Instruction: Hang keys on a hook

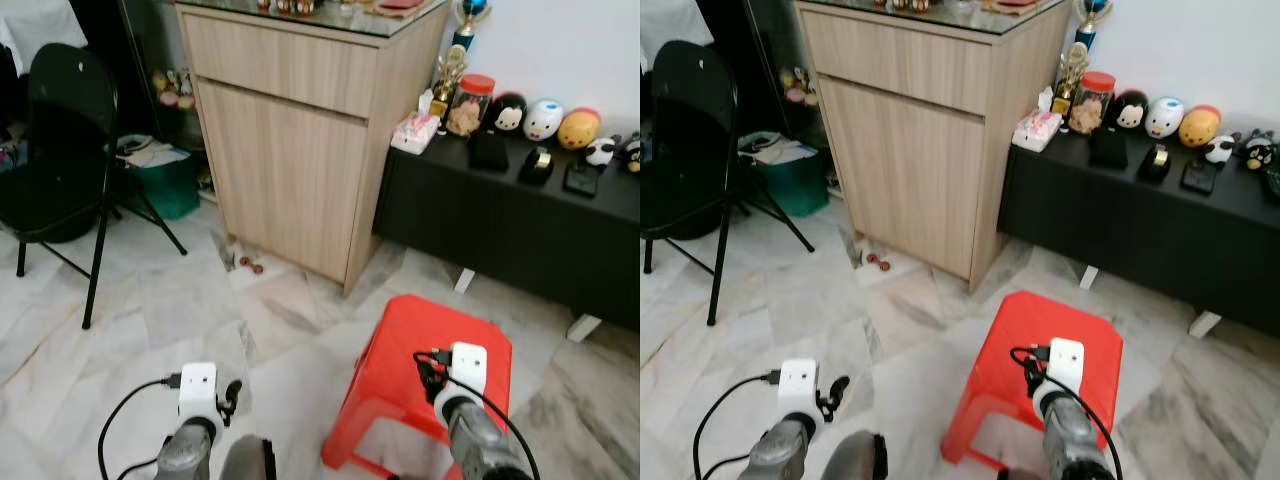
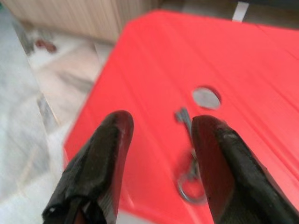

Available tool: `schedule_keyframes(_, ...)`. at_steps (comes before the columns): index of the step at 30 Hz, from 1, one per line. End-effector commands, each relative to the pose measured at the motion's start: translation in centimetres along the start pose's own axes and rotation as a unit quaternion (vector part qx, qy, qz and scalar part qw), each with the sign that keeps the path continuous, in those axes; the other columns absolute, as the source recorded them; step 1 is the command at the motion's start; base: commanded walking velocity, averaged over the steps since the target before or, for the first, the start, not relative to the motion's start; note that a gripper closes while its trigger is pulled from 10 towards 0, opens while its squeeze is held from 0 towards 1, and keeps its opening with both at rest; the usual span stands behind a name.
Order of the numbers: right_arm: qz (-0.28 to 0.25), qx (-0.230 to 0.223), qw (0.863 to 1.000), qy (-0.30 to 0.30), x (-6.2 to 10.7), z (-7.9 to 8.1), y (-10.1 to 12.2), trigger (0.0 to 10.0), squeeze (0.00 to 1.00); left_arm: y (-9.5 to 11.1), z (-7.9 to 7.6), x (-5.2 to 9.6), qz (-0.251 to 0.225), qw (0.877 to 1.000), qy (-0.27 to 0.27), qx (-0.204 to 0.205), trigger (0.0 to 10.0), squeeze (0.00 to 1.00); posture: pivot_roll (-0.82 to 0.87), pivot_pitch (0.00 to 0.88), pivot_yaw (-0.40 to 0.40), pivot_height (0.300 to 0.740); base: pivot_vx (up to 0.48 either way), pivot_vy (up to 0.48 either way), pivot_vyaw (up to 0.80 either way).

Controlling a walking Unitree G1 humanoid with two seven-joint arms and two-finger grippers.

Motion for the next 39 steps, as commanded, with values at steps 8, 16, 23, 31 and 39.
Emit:
schedule_keyframes(8, 0.002, 0.005, 1.0, -0.008, 0.1, -0.7, 0.0, 10.0, 0.0, -0.5, -0.5, 0.1, 0.014, 1.0, -0.01, 0.005, 10.0, 0.0, 0.03, 0.0, -0.054, 0.625, 0.34, 0.0, 0.0)
schedule_keyframes(16, 0.024, 0.034, 0.999, -0.001, 0.2, -0.6, -0.7, 10.0, 0.0, -0.8, -0.5, 0.2, 0.021, 1.0, -0.01, 0.005, 10.0, 0.0, 0.03, 0.0, -0.052, 0.625, 0.038, 0.0, 0.0)
schedule_keyframes(23, 0.057, 0.06, 0.997, -0.01, 0.4, -0.9, -1.8, 10.0, 0.0, -1.2, -0.7, 0.4, 0.026, 1.0, -0.013, 0.005, 10.0, 0.0, 0.03, 0.0, -0.053, 0.625, 0.0, 0.0, 0.0)
schedule_keyframes(31, 0.093, 0.078, 0.993, -0.013, 0.7, -1.1, -2.9, 10.0, 0.0, -1.5, -0.8, 0.5, 0.033, 0.999, -0.016, 0.005, 10.0, 0.0, 0.03, 0.0, -0.052, 0.625, 0.0, 0.0, 0.0)
schedule_keyframes(39, 0.105, 0.083, 0.991, -0.022, 0.8, -1.4, -3.1, 10.0, 0.0, -1.8, -0.8, 0.6, 0.038, 0.999, -0.019, 0.005, 10.0, 0.0, 0.03, 0.0, -0.054, 0.625, 0.0, 0.0, 0.0)
Point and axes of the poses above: a point about 5 cm out from each wrist's last joint towards the gripper, its own x axis pointing back from the gripper into the wrist, its own y axis along the axis of the wrist's last joint, z = x × y, the point moved 1 cm from there along -x, pointing out of the wrist towards the gripper, and after that the axes turned 14 degrees about -x, right-handed, at the moved point
